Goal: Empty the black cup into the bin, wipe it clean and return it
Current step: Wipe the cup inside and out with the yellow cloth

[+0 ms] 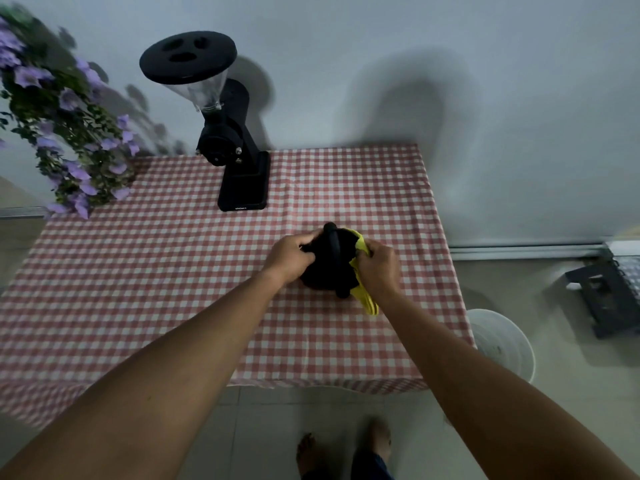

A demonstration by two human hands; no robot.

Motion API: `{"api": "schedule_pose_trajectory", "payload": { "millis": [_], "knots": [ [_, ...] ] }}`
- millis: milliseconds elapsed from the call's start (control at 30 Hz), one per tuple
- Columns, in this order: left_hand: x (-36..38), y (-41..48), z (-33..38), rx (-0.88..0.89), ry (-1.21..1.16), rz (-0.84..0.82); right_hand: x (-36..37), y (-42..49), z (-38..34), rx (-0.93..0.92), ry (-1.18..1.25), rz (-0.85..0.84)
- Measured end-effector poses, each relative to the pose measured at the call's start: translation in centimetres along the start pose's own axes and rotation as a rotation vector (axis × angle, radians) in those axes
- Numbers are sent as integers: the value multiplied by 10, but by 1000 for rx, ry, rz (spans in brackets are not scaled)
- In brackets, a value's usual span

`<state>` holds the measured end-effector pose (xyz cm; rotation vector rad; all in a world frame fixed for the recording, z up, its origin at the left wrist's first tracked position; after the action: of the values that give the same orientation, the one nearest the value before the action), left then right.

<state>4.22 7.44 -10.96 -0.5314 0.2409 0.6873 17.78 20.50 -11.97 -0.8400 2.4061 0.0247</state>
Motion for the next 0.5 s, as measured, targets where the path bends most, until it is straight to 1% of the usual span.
{"api": "schedule_pose_trajectory", "payload": {
  "millis": [67,167,200,233,267,333,400,500],
  "knots": [
    [4,0,2,14,19,-9,-1,2,-8,-63,-87,-28],
    [11,-3,5,11,8,-75,-2,6,-20,-300,-332,-77],
    [12,-5,6,11,-5,-87,-2,8,-23,-362,-394,-91],
    [12,-6,6,19,-20,-87,-4,10,-22,-386,-427,-99],
    [13,-7,6,30,-41,-75,-8,11,-22,-373,-428,-97],
    [12,-9,4,23,-133,-17,-15,13,-15,-283,-365,-76],
    [14,-11,0,-19,-267,50,-20,12,-7,-170,-297,-44],
    [21,-17,-7,-91,-447,139,-16,10,3,55,-155,-64]
  ]
}}
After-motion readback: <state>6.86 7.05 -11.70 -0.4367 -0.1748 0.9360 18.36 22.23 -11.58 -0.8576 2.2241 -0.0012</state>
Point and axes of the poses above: each hand's wrist, its own y-axis towards the middle knuckle, its own x-axis out of the palm, z = x × y, the point moved 5 cm from there along y, towards the middle knuckle, and after that the axes turned 4 degrees about -y, right-handed, at the moved point
